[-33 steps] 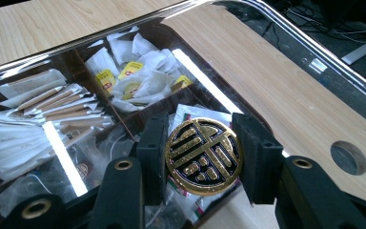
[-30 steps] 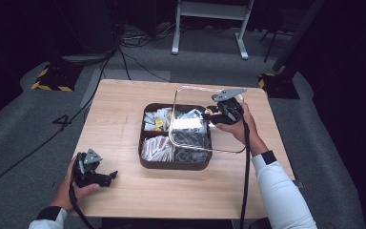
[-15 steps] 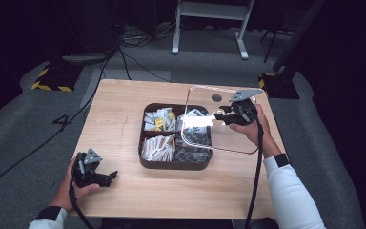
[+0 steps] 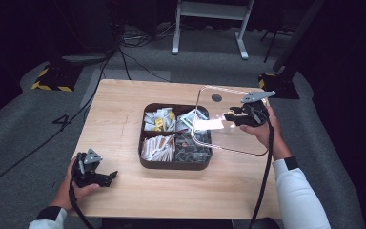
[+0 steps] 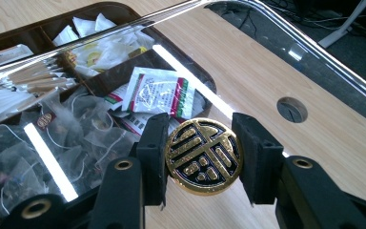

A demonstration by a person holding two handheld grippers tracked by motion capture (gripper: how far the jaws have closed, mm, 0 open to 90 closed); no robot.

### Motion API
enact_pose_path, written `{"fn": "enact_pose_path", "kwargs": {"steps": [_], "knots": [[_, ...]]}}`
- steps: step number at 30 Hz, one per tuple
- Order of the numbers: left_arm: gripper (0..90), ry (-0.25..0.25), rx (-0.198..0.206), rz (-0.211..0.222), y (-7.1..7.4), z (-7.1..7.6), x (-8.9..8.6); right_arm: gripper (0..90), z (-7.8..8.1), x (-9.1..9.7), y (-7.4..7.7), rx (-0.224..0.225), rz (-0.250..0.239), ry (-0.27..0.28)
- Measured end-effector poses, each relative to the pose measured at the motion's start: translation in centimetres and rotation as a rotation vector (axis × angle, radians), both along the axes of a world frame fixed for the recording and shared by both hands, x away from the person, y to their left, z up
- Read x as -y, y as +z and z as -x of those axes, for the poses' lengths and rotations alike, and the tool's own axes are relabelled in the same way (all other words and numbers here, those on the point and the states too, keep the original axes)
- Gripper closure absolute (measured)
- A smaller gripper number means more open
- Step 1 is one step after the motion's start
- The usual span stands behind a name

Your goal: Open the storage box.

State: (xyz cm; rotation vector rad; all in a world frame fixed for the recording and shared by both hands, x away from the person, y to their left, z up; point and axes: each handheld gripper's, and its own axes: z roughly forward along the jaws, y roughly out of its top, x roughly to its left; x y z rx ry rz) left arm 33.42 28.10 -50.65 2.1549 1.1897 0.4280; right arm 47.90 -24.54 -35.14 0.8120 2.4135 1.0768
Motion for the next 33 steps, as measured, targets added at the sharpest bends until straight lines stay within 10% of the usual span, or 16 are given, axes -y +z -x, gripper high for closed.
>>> {"fn": "enact_pose_path", "kwargs": {"steps": [33], "knots": [[0.8, 0.0, 0.0, 0.0, 0.0, 0.0, 0.0, 59.1, -0.3, 6.4, -2.9, -0.05, 0.002, -0.071]]}}
